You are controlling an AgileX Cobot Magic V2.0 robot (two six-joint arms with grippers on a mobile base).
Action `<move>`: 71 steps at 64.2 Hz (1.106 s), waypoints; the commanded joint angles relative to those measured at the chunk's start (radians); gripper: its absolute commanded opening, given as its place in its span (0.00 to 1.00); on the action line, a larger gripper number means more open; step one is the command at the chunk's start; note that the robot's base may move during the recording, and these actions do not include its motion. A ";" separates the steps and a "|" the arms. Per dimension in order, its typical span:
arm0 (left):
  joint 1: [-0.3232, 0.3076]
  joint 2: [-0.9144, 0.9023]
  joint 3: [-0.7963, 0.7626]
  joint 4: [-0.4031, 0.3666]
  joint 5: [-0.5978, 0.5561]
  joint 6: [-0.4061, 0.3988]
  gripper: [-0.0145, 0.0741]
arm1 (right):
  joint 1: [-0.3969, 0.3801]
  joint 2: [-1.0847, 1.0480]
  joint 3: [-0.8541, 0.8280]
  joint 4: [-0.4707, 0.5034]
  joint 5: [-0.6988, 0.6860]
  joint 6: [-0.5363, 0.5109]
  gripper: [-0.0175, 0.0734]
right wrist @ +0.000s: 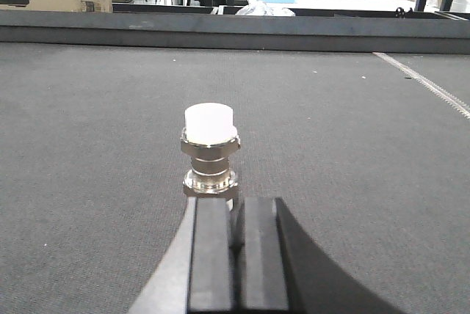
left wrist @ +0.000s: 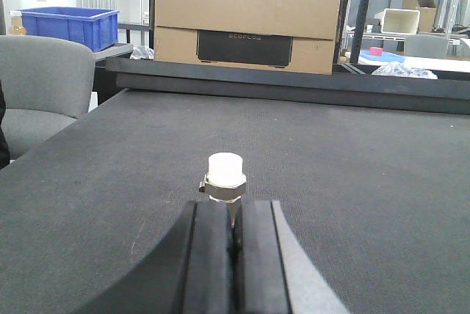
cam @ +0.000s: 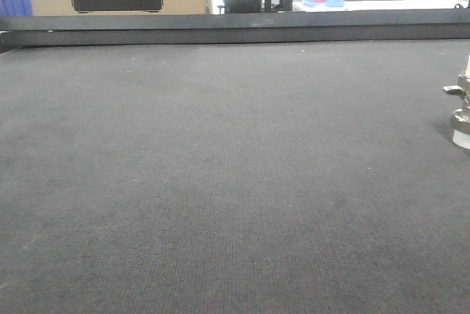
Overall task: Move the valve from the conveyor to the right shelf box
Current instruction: 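Lower the right gripper over the white-capped valve on the conveyor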
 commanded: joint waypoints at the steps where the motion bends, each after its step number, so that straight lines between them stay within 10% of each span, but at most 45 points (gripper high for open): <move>1: 0.003 -0.006 -0.002 -0.002 -0.017 0.000 0.04 | -0.001 -0.003 0.000 0.000 -0.020 0.001 0.02; 71: 0.004 -0.006 -0.002 0.000 -0.249 0.000 0.04 | -0.002 -0.003 -0.099 0.004 -0.183 0.001 0.02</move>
